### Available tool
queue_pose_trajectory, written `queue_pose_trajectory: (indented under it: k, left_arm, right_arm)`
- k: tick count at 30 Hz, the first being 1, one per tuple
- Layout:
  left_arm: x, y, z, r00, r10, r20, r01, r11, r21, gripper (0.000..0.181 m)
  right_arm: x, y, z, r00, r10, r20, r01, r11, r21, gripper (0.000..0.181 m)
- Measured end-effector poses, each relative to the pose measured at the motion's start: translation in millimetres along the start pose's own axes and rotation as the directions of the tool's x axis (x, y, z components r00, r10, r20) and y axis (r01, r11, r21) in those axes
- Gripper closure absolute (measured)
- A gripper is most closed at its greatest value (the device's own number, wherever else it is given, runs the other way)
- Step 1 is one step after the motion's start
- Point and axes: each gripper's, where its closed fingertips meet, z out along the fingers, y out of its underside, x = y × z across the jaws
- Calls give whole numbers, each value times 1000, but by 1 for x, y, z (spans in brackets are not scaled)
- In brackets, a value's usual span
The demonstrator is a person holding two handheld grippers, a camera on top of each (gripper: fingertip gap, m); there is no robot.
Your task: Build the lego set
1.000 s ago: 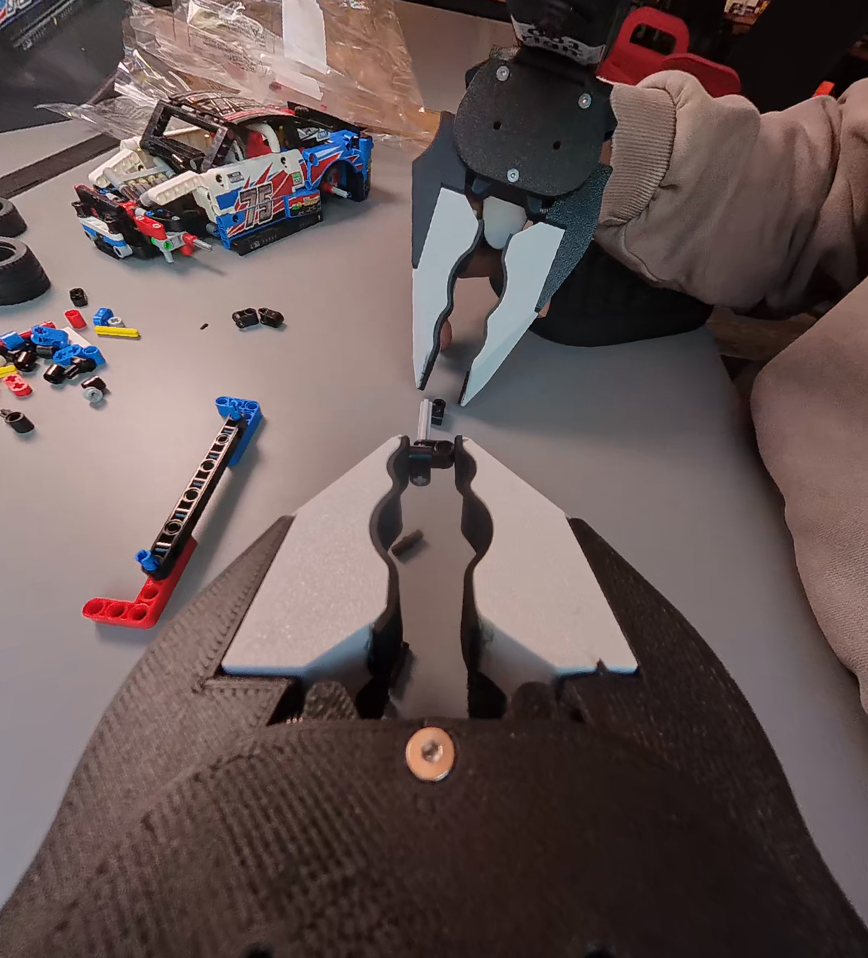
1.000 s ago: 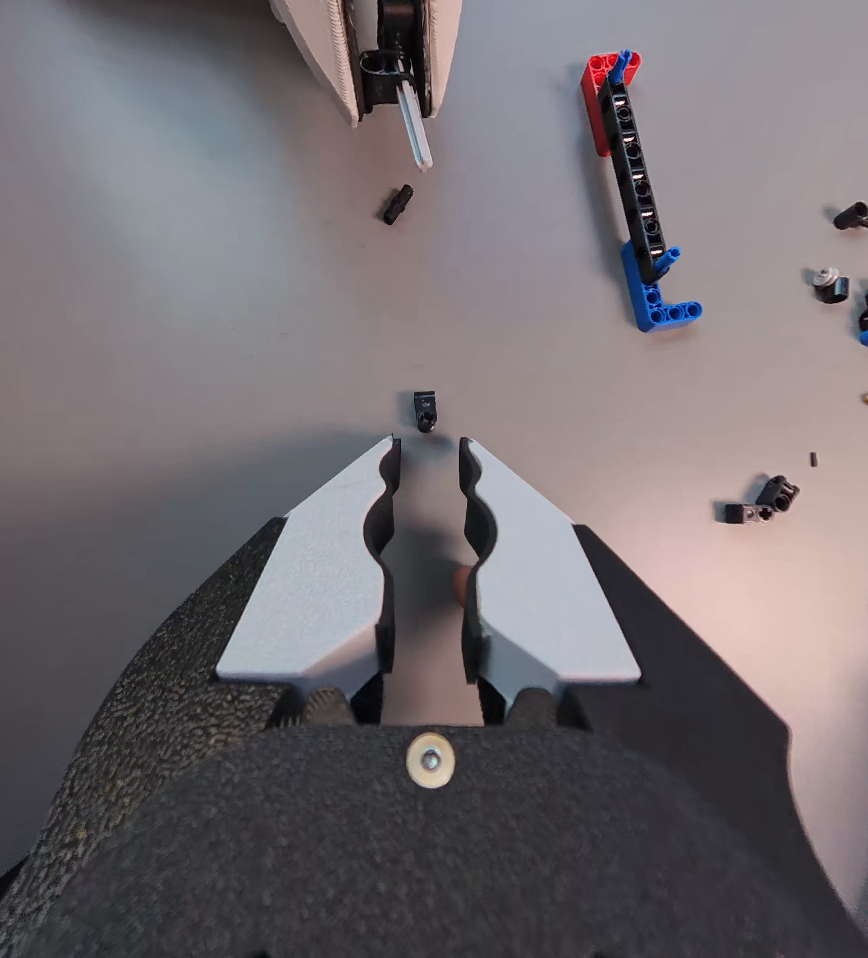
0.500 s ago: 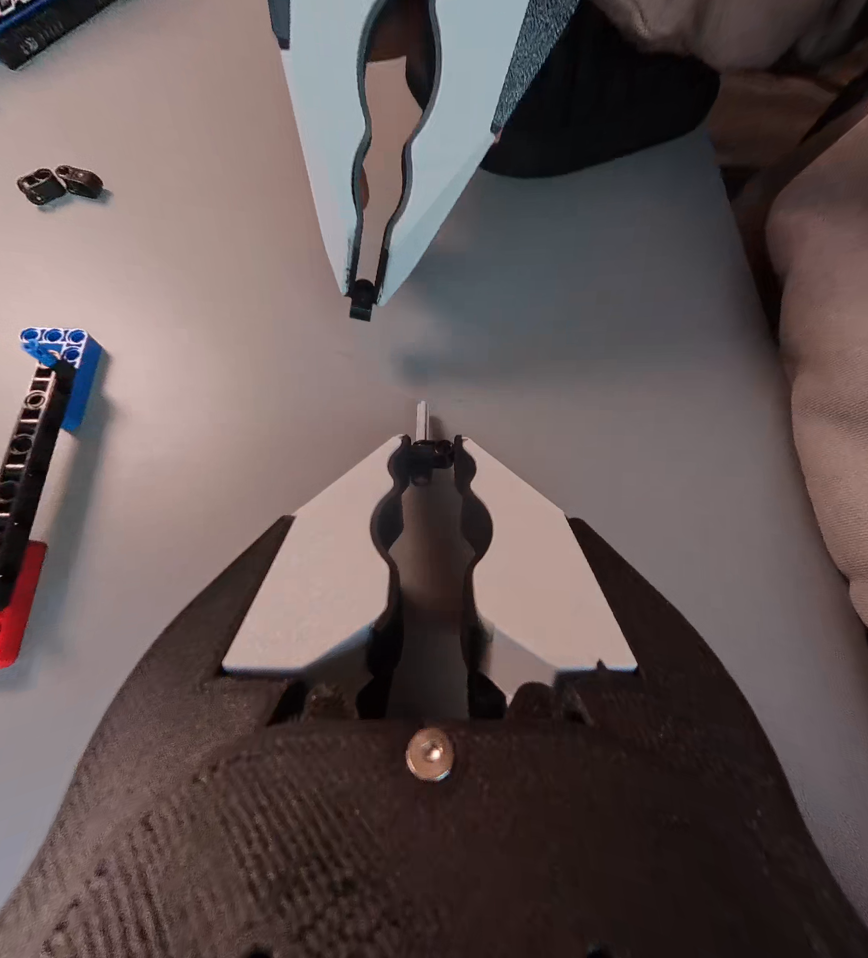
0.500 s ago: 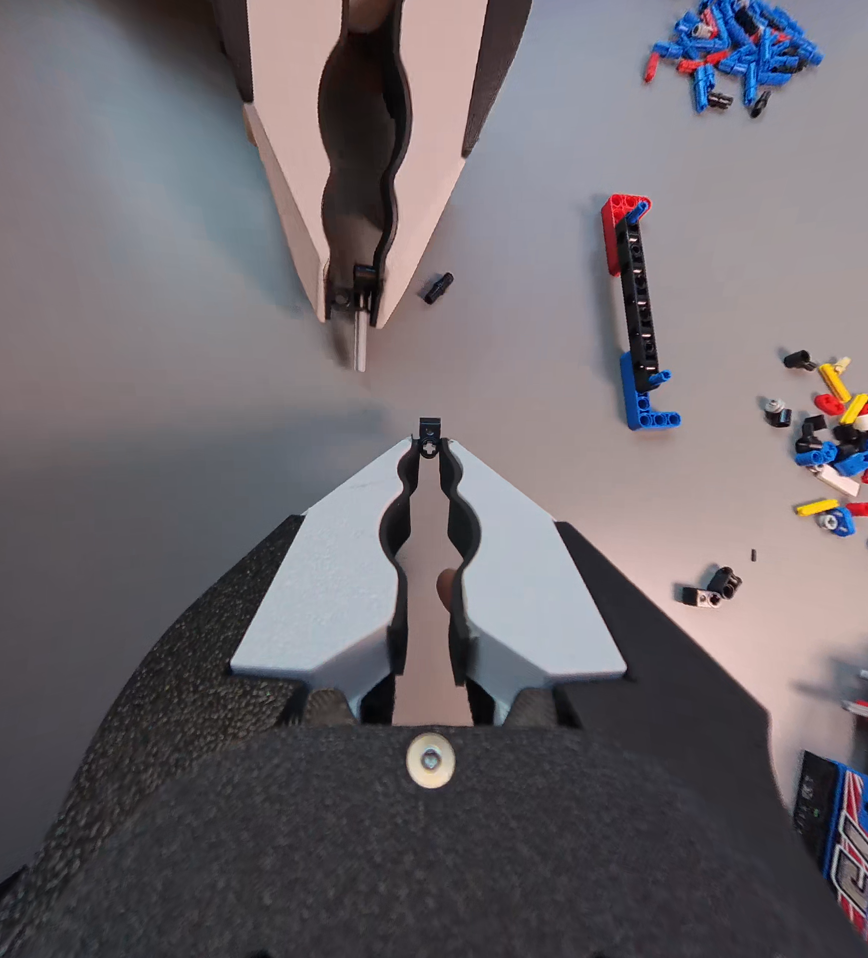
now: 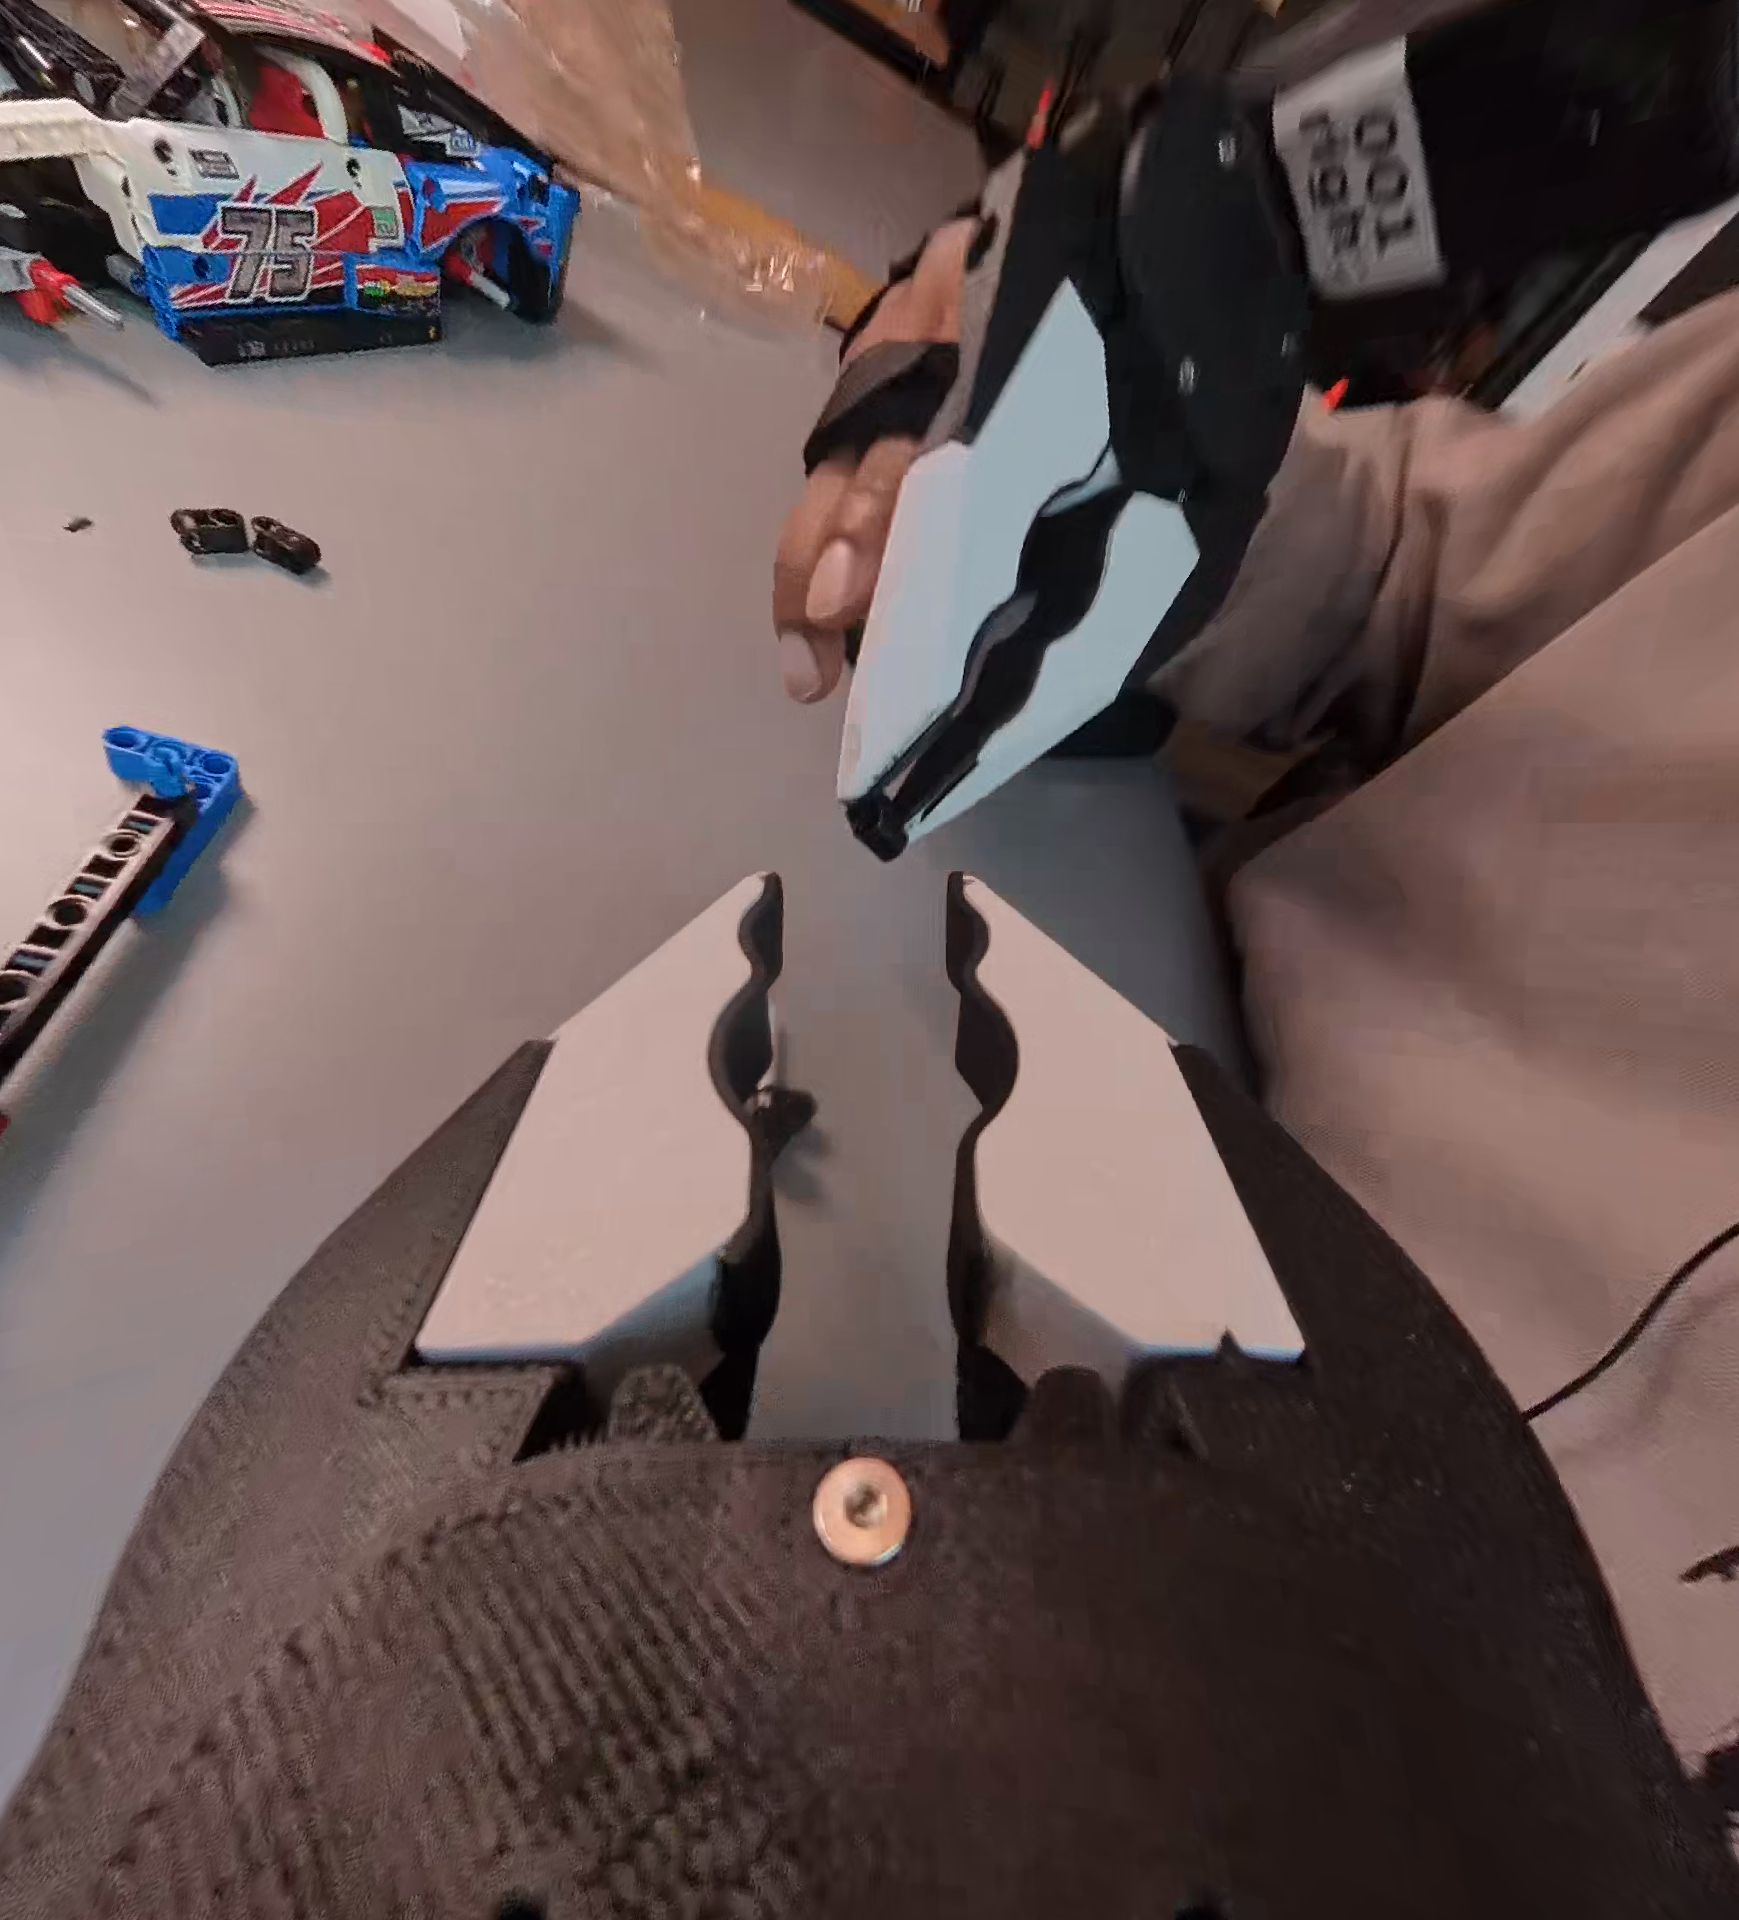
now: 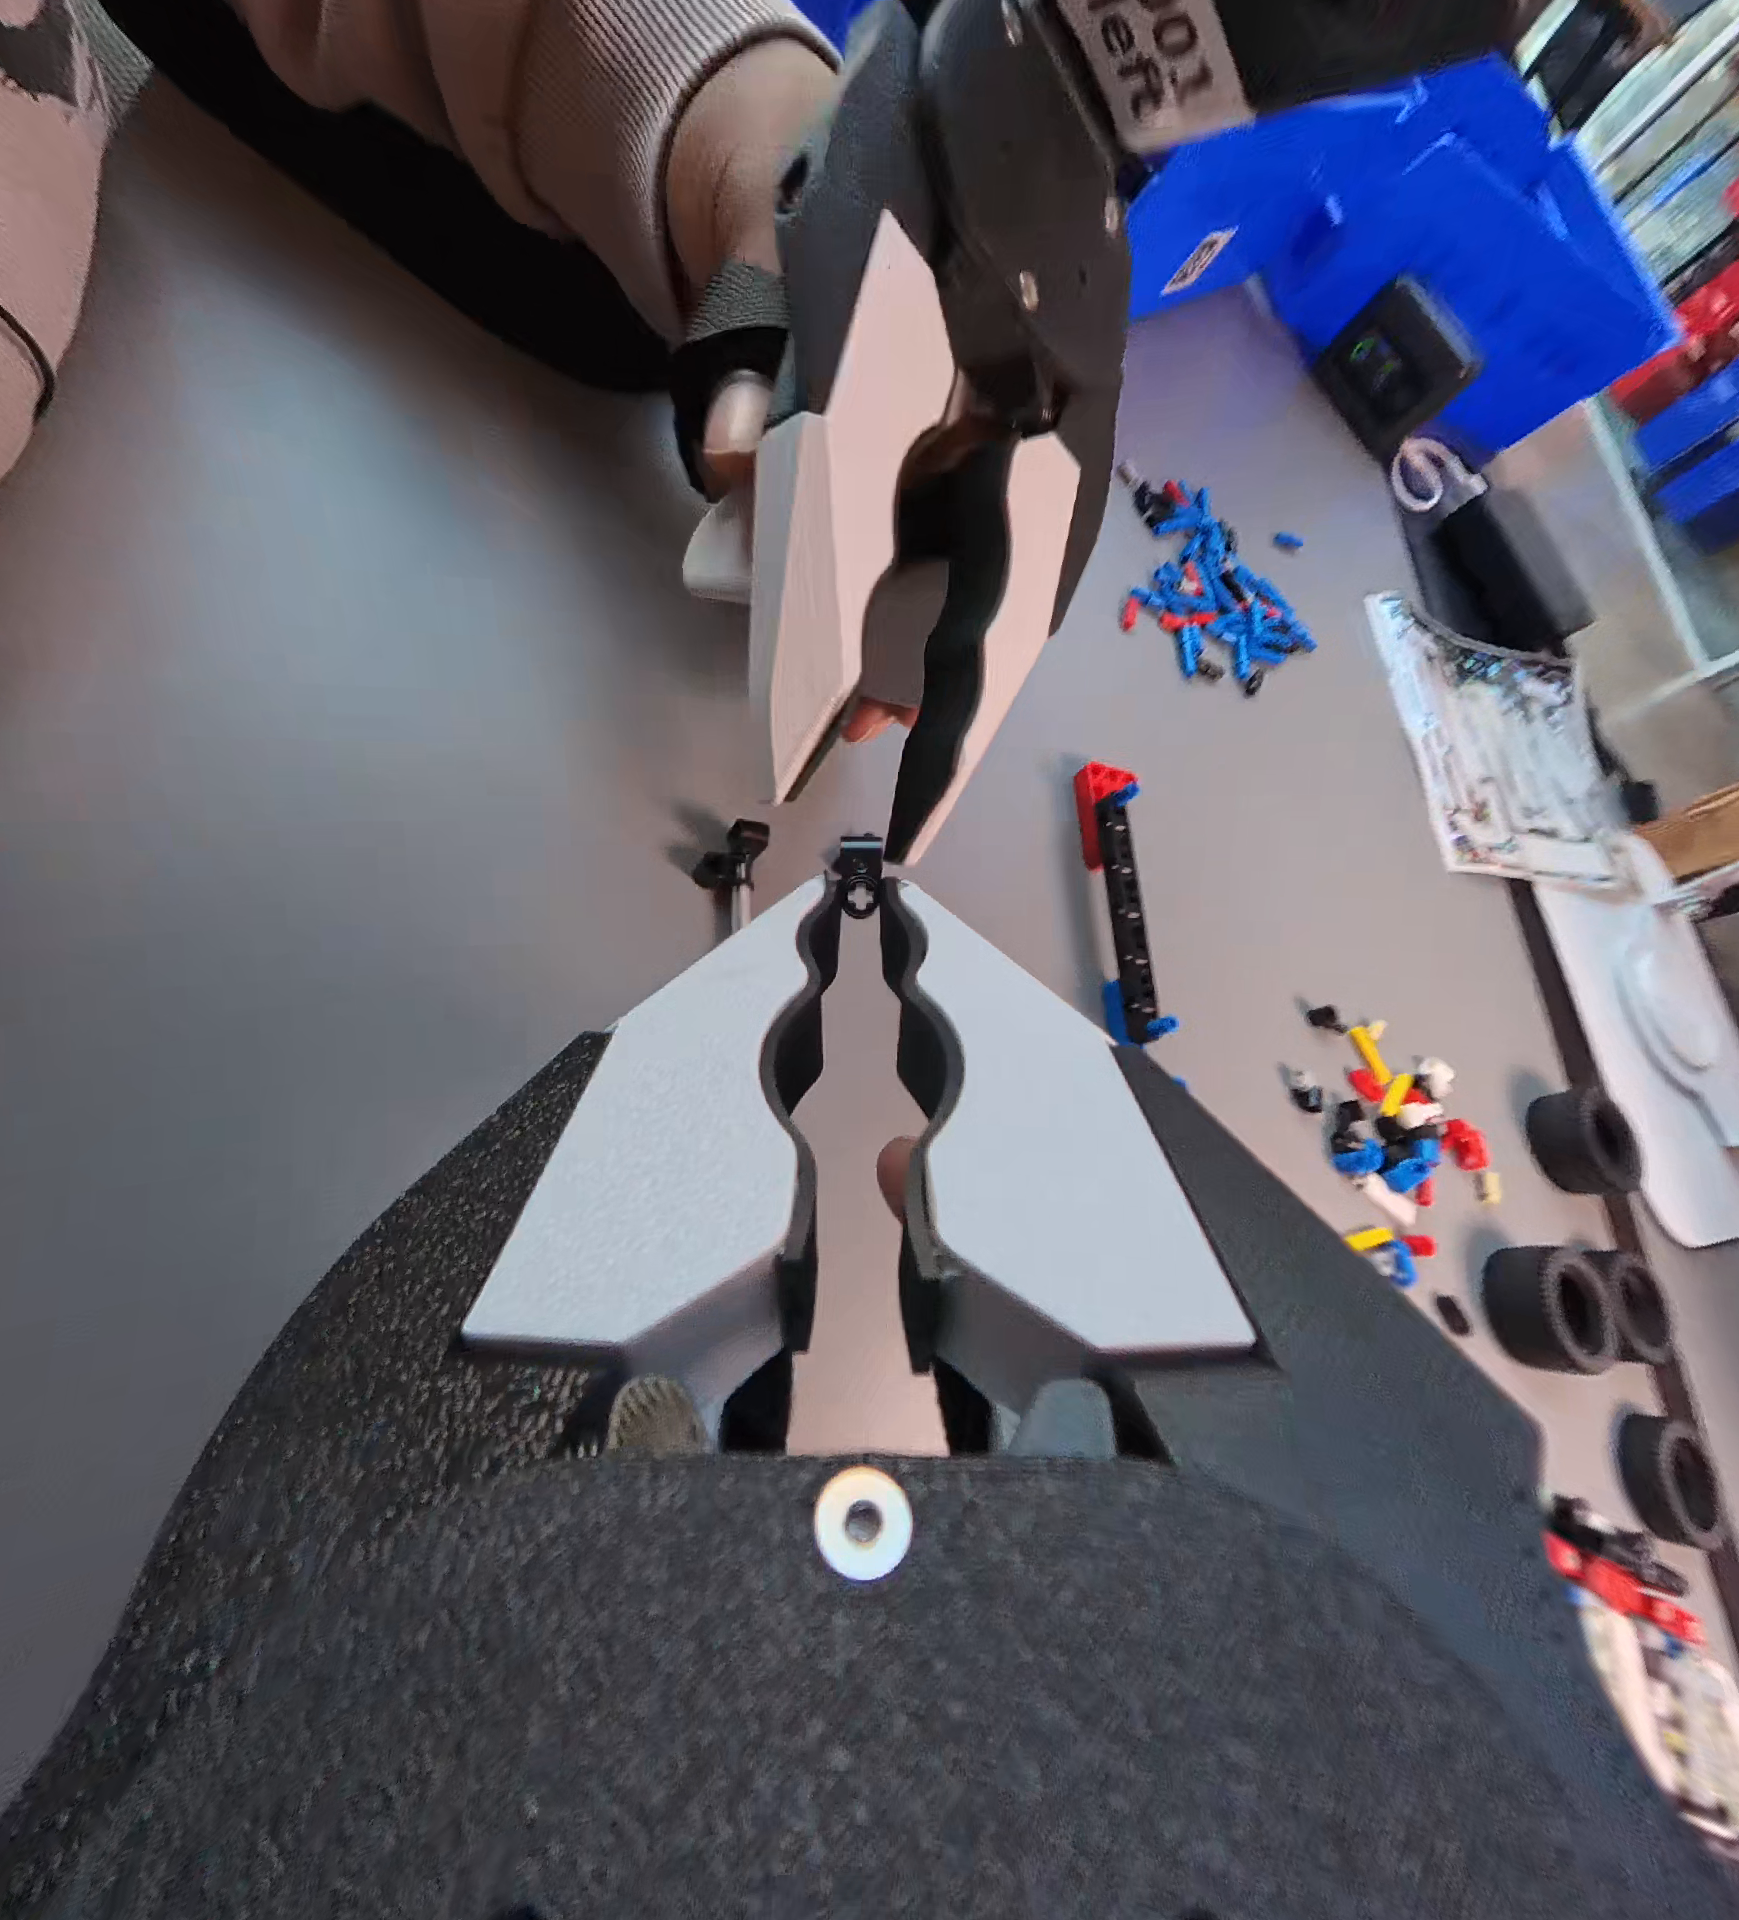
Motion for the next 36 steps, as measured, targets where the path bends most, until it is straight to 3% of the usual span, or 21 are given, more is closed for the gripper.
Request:
queue_pose_trajectory:
  k: [5, 10, 12, 14, 16, 19, 22, 29, 33, 36]
  left_arm:
    - [7, -17, -3, 971, -199, -134, 214, 970, 112, 165]
    - [8, -20, -7, 987, -127, -99, 140, 981, 137, 175]
    - [11, -28, -12, 996, -40, -79, 54, 980, 190, 175]
    - [18, -40, -19, 996, 66, -64, -46, 961, 273, 175]
    - [26, -50, -25, 988, 147, -46, -123, 932, 341, 176]
    - [35, -57, -27, 977, 212, -37, -181, 902, 392, 176]
    - [38, -59, -27, 969, 245, -15, -218, 887, 406, 175]
    - [38, -57, -24, 963, 268, 7, -250, 888, 385, 175]
    - [40, -55, -23, 960, 279, 18, -267, 894, 359, 175]
    - [45, -50, -23, 979, 139, -149, -81, 936, 342, 163]
  right_arm:
    - [8, -11, 1, 953, -282, -108, 274, 958, -83, 176]
    - [10, -18, 1, 917, -372, -142, 360, 927, -103, 175]
    - [15, -27, -2, 945, -270, -183, 271, 962, -22, 173]
    - [21, -37, -10, 989, -23, -145, 44, 989, 143, 166]
    - [26, -47, -20, 969, 244, -29, -222, 922, 317, 162]
    - [30, -61, -33, 892, 436, 119, -433, 753, 495, 166]
    - [25, -66, -33, 863, 465, 197, -494, 697, 520, 168]
    - [22, -65, -29, 853, 465, 236, -517, 693, 503, 175]
    - [18, -64, -31, 895, 393, 211, -444, 740, 505, 175]
    - [12, -64, -32, 955, 253, 152, -295, 835, 464, 175]
